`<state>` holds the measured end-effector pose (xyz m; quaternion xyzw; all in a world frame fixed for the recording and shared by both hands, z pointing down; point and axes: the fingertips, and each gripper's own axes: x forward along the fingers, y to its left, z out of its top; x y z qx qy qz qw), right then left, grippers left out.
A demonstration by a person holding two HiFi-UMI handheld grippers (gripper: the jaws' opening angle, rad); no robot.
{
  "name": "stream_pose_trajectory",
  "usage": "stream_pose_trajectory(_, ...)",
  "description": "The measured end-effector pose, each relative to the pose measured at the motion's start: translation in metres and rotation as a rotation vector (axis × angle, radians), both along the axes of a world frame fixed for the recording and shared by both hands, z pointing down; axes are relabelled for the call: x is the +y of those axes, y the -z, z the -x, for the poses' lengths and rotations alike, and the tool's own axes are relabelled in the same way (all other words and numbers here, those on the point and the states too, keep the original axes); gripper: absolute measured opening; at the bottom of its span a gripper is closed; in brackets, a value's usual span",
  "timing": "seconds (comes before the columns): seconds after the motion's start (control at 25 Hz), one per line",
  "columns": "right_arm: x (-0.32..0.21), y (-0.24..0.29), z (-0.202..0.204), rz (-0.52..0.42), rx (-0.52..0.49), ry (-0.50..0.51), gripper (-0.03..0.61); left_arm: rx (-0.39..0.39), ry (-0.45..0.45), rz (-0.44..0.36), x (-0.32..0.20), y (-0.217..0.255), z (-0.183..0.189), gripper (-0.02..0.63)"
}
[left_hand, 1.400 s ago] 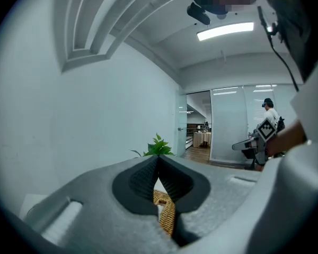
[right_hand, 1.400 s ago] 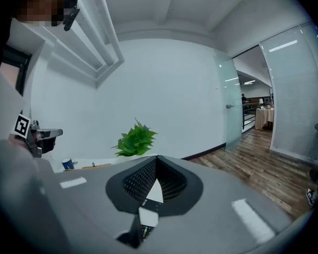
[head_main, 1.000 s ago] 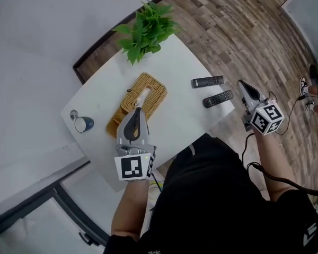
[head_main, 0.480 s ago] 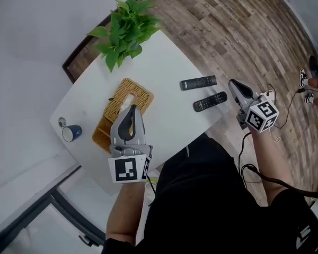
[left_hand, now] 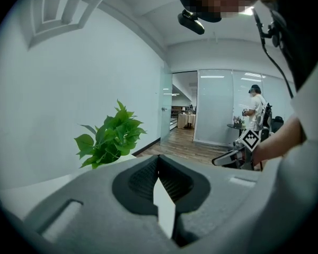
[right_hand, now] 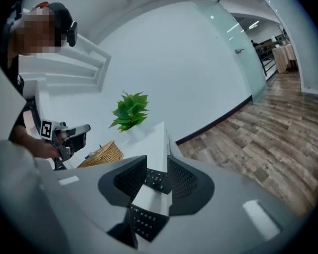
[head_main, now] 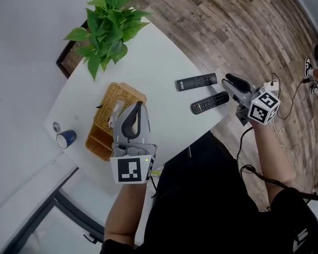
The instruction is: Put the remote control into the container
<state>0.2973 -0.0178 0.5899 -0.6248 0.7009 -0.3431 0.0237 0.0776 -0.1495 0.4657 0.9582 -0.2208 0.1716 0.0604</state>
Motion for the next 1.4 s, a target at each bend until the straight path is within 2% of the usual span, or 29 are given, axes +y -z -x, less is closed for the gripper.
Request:
stream_pose_trajectory(0.24,-0.004,-0.027,-0.004,0.035,-0.083,0.061,0.171,-0.036,-0.015,0.024,-0.003,-0.019,-0.019,0.002)
stream_pose_trajectory(0.32,-0.007,-0.034,-0.001,0.057,-0.117,0.095,0.204,-0.029,-0.008,0.035,-0.003,-0.02,-0.027,0.002)
stream_pose_trajectory(0.48,-0.011,-0.049,0.003,0.097,-0.183,0.156,0.258,-0.063,-0.02,0.024,-0.006,-0.025,-0.029,0.002)
stream_pose_trajectory(0.68,-0.018,-0.066,0.009,0.133,-0.246,0.243,0.288,-0.047,0.007,0.037,-0.012,-0.027,-0.03,0.002)
stream_pose_trajectory(0.8,-0.022,-0.071,0.014,0.152,-0.285,0.296,0.288,-0.072,0.036,0.075,-0.013,-0.034,-0.027,0.002)
stream_pose_trajectory(1.0,-0.026,-0.085,0.02,0.185,-0.333,0.352,0.284,-0.085,0.054,0.083,-0.016,-0.04,-0.022,0.002)
stream_pose_trajectory(1.16,-0.028,-0.09,0.024,0.196,-0.372,0.388,0.232,-0.108,0.043,0.064,-0.017,-0.046,-0.017,0.002)
stream_pose_trajectory(1.4,-0.03,-0.085,0.032,0.193,-0.391,0.444,0.153,-0.093,0.062,0.056,-0.022,-0.042,-0.018,0.002)
